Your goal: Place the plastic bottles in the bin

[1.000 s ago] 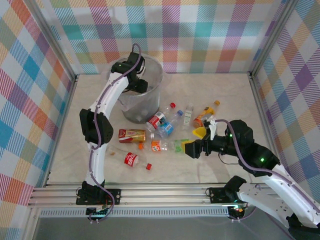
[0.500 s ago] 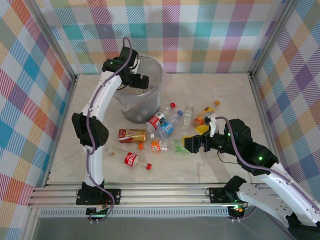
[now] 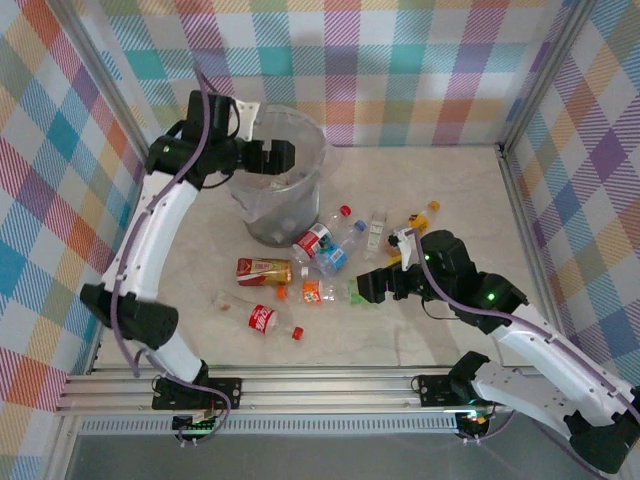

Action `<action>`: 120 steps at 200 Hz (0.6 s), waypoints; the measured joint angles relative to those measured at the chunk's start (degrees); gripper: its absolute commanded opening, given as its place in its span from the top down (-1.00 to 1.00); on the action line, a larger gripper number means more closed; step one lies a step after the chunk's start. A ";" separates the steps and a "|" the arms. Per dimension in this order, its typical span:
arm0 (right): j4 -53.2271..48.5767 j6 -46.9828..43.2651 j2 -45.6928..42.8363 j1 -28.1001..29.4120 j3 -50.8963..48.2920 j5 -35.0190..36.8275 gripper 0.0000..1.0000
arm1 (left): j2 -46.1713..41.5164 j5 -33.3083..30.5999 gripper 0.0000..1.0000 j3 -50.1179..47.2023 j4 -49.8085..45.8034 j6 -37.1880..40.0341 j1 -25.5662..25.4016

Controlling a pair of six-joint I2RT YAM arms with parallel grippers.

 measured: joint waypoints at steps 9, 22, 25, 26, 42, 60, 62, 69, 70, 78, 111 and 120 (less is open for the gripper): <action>-0.92 0.04 1.09 0.00 0.00 0.72 -0.94 | -2.78 2.82 -1.00 -3.69 1.42 0.02 0.00; -2.16 0.61 2.84 -0.02 0.00 1.97 -0.94 | -6.38 7.32 -1.00 -8.44 2.78 0.07 0.02; -2.45 0.81 3.23 -0.04 0.00 2.32 -0.94 | -7.15 8.35 -1.00 -9.51 3.10 0.11 0.02; -2.62 1.14 3.48 -0.07 0.00 2.54 -0.94 | -7.34 8.63 -1.00 -9.77 3.10 0.11 0.02; -4.52 4.55 5.95 -0.39 0.00 4.96 -1.00 | -11.28 13.79 -1.00 -15.34 4.24 0.39 0.02; -5.38 9.49 7.67 -0.44 -0.63 6.91 -0.99 | -15.41 18.45 -1.00 -21.38 4.46 0.70 -0.09; -5.33 10.21 7.76 -0.44 -0.83 7.10 -0.99 | -15.72 18.78 -1.00 -21.88 4.52 0.72 -0.09; -5.31 12.48 7.80 -0.44 -1.73 7.65 -0.99 | -17.40 20.26 -1.00 -24.35 4.57 0.72 -0.20; -5.29 12.66 7.80 -0.44 -1.81 7.74 -0.99 | -17.55 20.39 -1.00 -24.59 4.59 0.70 -0.22; -5.16 15.45 7.67 -0.66 -3.19 8.44 -0.99 | -19.54 21.84 -1.00 -27.43 4.87 0.68 -0.48; -2.75 26.38 7.65 -1.11 -9.33 10.56 -0.99 | -27.23 24.96 -1.00 -36.83 7.74 -0.63 -1.75; -1.81 29.16 7.76 -1.49 -10.82 10.93 -0.99 | -29.24 25.64 -1.00 -39.21 9.05 -1.25 -2.19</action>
